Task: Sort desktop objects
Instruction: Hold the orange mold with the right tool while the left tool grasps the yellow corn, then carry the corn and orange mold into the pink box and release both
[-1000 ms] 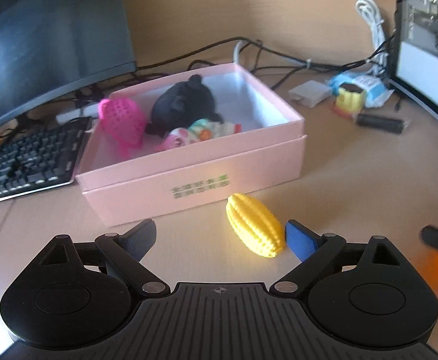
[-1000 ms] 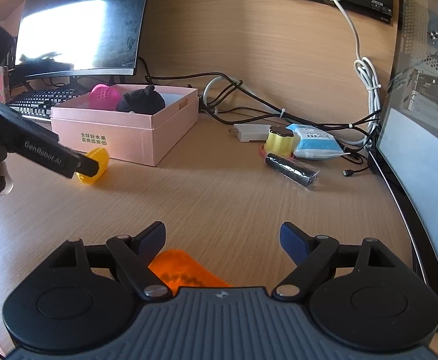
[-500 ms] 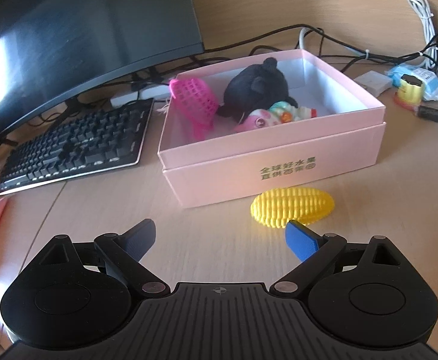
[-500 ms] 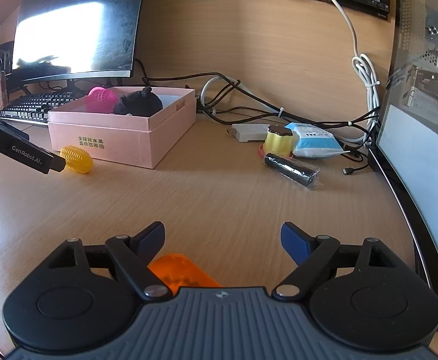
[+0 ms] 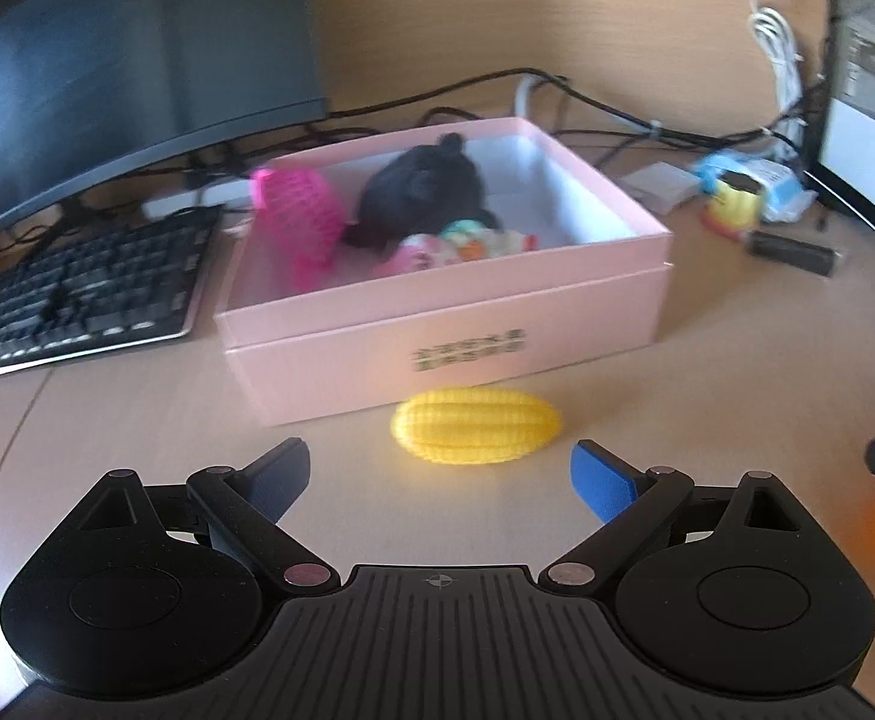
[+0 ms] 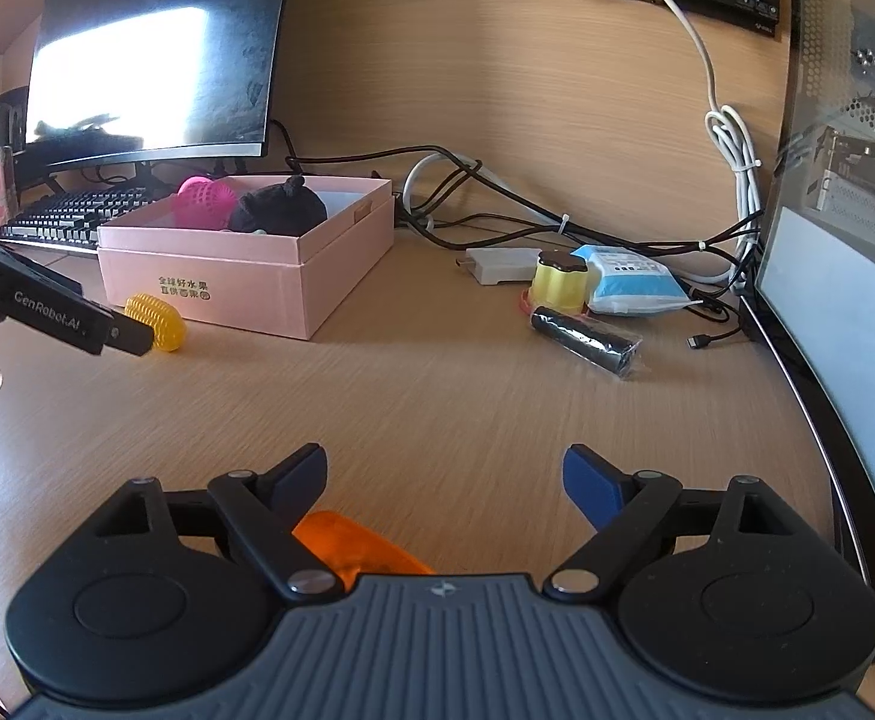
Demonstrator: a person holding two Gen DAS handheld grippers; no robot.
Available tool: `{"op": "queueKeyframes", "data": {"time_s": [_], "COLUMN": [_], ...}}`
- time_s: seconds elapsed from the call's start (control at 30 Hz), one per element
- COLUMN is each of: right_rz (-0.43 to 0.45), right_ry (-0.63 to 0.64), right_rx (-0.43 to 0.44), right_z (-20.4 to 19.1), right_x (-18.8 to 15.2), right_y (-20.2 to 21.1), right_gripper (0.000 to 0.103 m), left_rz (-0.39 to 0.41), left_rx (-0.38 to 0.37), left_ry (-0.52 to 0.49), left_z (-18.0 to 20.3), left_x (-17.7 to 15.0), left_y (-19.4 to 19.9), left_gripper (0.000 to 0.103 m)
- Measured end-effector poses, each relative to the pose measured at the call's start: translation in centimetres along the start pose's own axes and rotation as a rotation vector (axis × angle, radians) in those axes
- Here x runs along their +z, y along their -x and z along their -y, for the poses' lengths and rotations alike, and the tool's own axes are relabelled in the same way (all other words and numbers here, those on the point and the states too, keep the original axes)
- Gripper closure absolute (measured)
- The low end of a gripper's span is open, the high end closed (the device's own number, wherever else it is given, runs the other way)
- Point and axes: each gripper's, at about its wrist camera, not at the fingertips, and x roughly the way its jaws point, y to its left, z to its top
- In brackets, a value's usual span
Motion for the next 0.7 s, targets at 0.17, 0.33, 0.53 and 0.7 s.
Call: {"op": "queueKeyframes", "data": {"time_s": [0.17,0.33,0.53,0.7], "right_rz": [0.003,0.008,-0.059,-0.135], "right_ry": [-0.002,0.006,0.024,0.115], "right_rx": [-0.006,-0.007,0.082,0.15], "right_z": [0.0,-0.1,-0.2,-0.8], "right_x": [0.0,0.0,0.5,0.2], "right_y": [0.1,0.3,1.7,2.9], "right_gripper": [0.016,0.016,0.016,0.016], "left_rz": [-0.022,-0.024,-0.029,-0.027], "left_rx": [0.015,-0.008,0.001,-0.037], "left_ry": [0.011,0.052,0.044,0.015], "left_z": [0.8,0.8,0.9,1.4], "left_x": [0.5,1.2,1.4,0.5], "left_y": [-1.3,-2.1,-2.3,0.1], "left_gripper": [0.013,0.019,0.031,0.031]}}
